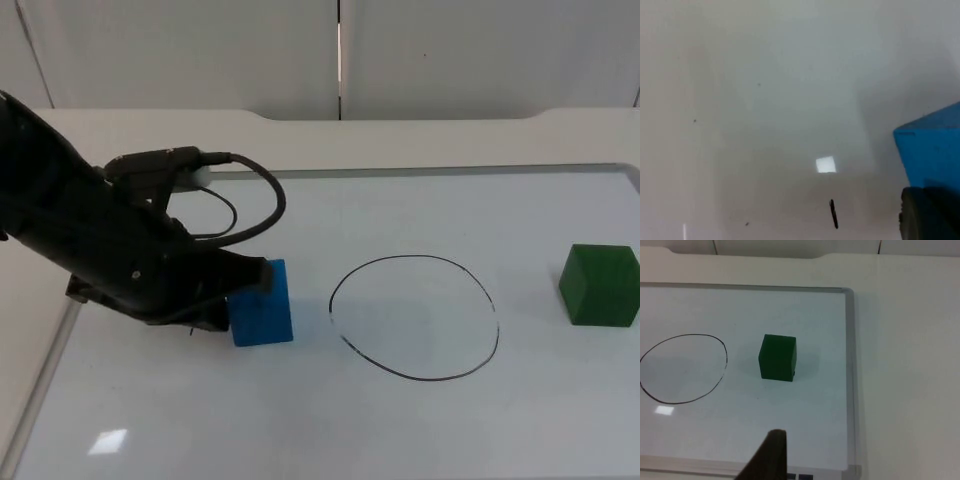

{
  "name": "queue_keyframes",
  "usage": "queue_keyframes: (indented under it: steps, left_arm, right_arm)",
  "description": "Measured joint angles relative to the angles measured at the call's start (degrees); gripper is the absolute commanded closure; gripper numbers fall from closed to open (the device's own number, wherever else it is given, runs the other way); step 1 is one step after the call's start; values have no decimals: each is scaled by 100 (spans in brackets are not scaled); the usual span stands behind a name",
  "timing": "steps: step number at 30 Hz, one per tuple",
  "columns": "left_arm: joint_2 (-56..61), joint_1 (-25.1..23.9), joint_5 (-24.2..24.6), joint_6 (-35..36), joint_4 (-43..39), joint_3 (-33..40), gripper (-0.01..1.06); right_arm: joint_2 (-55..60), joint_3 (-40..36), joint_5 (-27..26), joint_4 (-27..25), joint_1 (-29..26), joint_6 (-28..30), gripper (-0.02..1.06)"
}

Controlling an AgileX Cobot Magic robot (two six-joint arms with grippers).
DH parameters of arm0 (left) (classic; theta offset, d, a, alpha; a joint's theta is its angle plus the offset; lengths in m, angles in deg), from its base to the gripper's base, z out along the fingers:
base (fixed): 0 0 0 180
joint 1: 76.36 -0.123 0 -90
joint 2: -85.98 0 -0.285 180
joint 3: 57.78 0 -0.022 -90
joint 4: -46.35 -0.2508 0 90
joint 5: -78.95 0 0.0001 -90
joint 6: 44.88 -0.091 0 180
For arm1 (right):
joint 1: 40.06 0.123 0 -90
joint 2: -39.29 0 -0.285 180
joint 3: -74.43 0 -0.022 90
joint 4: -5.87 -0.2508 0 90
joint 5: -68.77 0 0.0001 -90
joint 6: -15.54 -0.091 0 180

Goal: Push the two cubes into the marked area.

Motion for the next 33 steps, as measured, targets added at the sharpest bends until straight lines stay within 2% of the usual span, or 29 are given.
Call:
queue_keyframes:
  steps: [15, 33]
  left_arm:
    - [-13, 377, -406, 0, 24, -49, 105]
    - [-13, 389, -246, 0, 24, -237, 105]
  right_arm:
    - [0, 0, 0, 0, 0, 0, -1]
    - [0, 0, 0, 0, 0, 19, -1]
